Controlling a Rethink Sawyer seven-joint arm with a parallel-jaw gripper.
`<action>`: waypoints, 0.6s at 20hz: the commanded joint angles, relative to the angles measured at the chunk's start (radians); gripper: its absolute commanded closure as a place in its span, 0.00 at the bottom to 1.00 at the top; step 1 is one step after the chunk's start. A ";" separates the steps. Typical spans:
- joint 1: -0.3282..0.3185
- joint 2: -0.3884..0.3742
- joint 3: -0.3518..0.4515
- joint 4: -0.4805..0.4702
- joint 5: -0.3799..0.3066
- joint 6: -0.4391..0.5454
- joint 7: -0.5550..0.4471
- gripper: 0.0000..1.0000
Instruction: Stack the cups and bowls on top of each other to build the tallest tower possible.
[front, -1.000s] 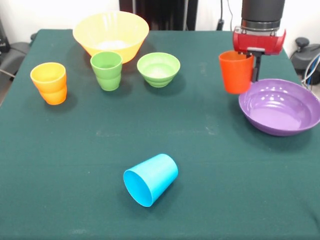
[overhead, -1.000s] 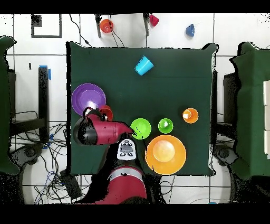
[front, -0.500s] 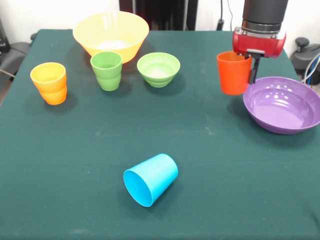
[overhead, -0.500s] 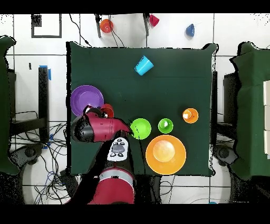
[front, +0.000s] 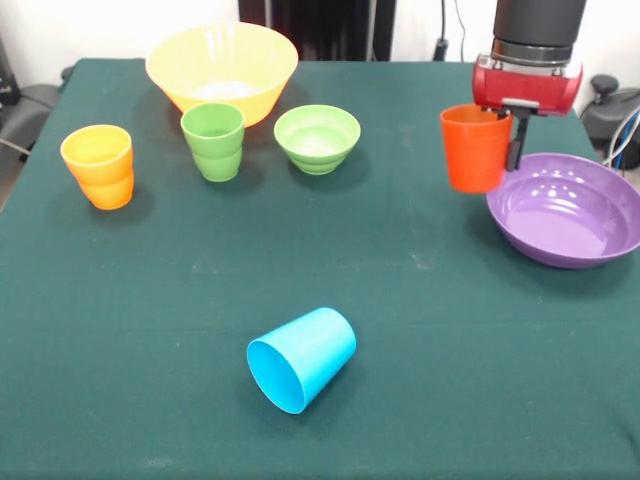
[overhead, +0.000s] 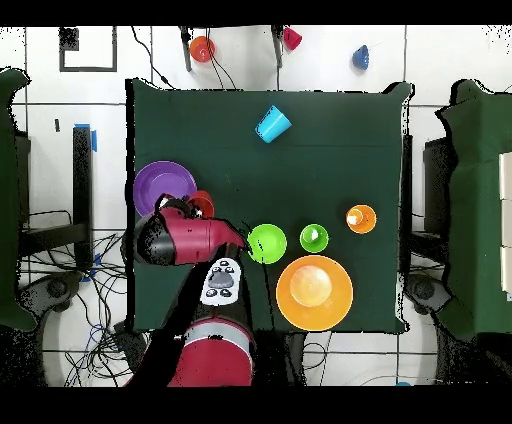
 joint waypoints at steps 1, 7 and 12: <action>-0.089 -0.097 0.146 0.042 -0.007 0.172 0.038 1.00; -0.134 -0.115 0.118 0.026 -0.101 0.239 -0.083 1.00; -0.184 -0.132 0.121 0.050 -0.150 0.266 -0.105 1.00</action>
